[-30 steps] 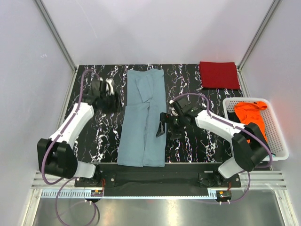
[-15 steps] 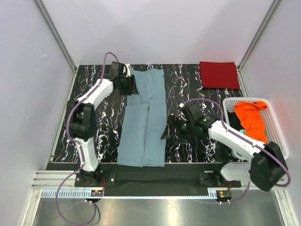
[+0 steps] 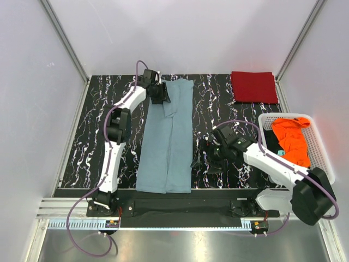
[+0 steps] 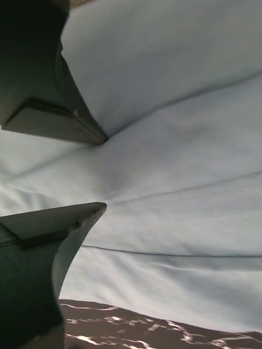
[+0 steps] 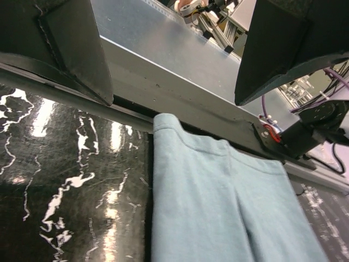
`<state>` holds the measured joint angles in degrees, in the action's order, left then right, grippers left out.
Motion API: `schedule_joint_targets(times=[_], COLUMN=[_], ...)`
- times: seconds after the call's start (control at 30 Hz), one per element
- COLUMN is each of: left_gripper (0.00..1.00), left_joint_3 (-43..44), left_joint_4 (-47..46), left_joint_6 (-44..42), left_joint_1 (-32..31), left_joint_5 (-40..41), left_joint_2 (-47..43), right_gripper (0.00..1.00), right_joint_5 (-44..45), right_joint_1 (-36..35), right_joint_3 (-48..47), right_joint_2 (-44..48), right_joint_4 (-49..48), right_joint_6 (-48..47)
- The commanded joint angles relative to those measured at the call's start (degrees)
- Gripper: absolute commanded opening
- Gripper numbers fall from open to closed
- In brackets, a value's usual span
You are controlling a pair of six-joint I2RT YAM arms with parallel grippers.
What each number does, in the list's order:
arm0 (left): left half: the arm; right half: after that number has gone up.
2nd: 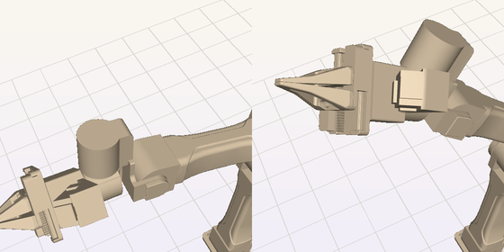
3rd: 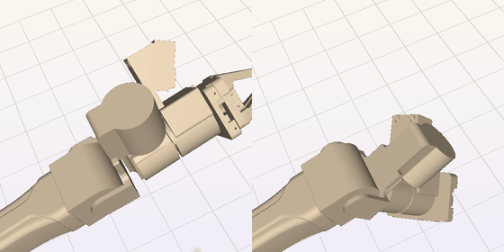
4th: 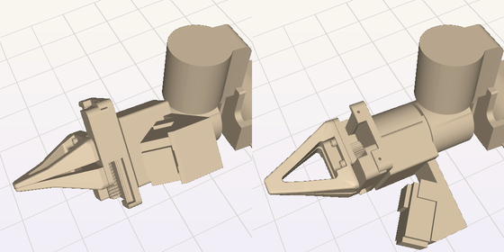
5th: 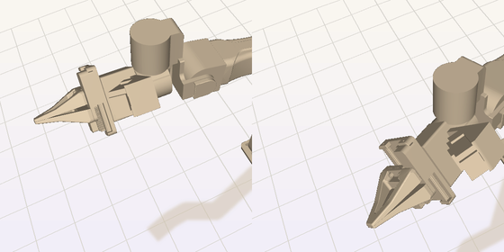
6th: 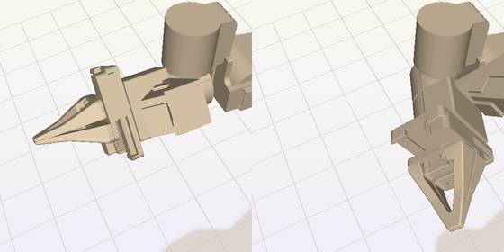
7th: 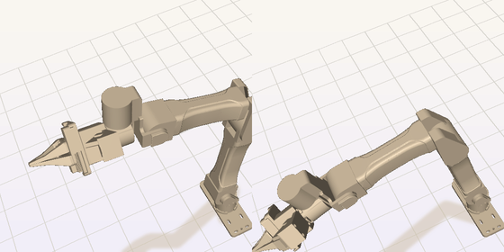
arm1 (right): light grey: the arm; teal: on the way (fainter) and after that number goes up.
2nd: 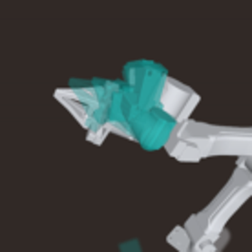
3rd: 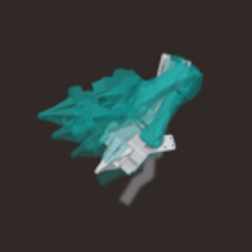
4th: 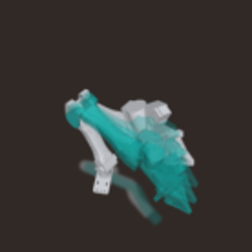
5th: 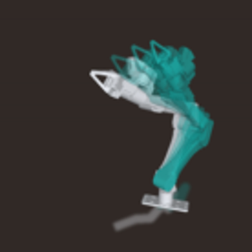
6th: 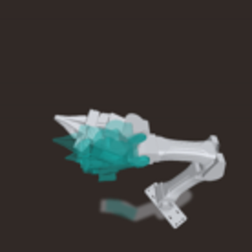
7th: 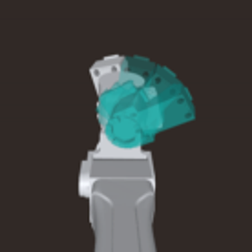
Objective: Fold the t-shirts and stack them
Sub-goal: Fold the tshirt
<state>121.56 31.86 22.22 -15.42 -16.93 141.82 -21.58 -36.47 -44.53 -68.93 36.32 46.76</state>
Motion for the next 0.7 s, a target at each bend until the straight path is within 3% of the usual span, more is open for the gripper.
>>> schedule_joint_targets(times=[0.0, 0.1, 0.2, 0.43, 0.53, 0.67], left_gripper=[0.53, 0.53, 0.54, 0.58, 0.58, 0.59], left_joint_3=[7.10, 10.80, 8.53, -6.84, -15.62, -32.85], left_joint_4=[-1.01, -1.09, -1.09, 2.58, 5.40, 8.21], left_joint_6=[2.39, 4.06, 3.45, -3.14, -6.65, -10.96], left_joint_1=[-0.05, 0.83, 1.01, 1.01, 1.09, 1.01], left_joint_5=[-2.14, -3.46, -4.08, -2.15, 0.40, 4.00], left_joint_2=[6.52, 8.30, 5.59, -16.02, -28.40, -46.49], right_gripper=[1.00, 1.00, 1.00, 0.99, 0.93, 0.88], right_joint_5=[1.19, 0.49, 0.14, -2.49, -3.99, -6.27], right_joint_1=[0.61, 0.61, 0.70, 0.70, 0.78, 0.78], right_joint_3=[-1.78, -2.57, -3.36, -5.04, -3.72, 0.93], right_joint_2=[-2.96, -5.42, -7.10, -10.00, -10.88, -10.70], right_joint_4=[0.42, 0.42, 0.42, -0.80, -2.20, -6.42], right_joint_6=[-1.06, -2.02, -3.17, -5.28, -5.81, -4.41])
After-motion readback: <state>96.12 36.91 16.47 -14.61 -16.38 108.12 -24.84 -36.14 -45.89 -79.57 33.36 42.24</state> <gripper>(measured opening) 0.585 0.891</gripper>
